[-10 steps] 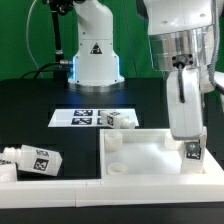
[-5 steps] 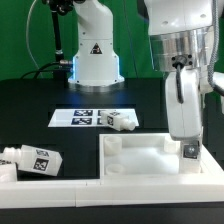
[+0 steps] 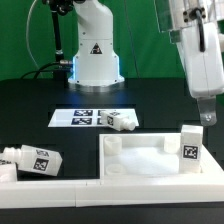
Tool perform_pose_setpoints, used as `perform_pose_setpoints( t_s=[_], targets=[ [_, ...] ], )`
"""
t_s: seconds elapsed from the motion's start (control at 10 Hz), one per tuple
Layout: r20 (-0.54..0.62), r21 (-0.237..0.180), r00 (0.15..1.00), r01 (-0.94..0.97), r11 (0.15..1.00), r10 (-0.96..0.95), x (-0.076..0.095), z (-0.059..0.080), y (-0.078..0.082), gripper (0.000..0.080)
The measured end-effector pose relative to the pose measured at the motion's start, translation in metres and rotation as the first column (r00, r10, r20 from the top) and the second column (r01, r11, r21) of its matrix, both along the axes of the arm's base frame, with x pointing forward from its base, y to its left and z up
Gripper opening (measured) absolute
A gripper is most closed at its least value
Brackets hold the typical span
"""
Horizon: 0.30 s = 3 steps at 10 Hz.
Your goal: Assemble one leg
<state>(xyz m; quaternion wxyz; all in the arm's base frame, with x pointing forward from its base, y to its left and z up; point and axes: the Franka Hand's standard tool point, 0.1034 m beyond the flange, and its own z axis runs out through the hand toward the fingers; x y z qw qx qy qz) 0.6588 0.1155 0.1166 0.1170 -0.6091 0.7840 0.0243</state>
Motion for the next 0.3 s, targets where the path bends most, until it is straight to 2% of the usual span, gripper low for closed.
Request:
perform_pose_setpoints(
  t_s=[0.3],
  targets=[
    [0.0,-0.001,1.0,-0.003,1.0,0.003,-0.0001,-0.0007,0.0003,0.0649]
  ],
)
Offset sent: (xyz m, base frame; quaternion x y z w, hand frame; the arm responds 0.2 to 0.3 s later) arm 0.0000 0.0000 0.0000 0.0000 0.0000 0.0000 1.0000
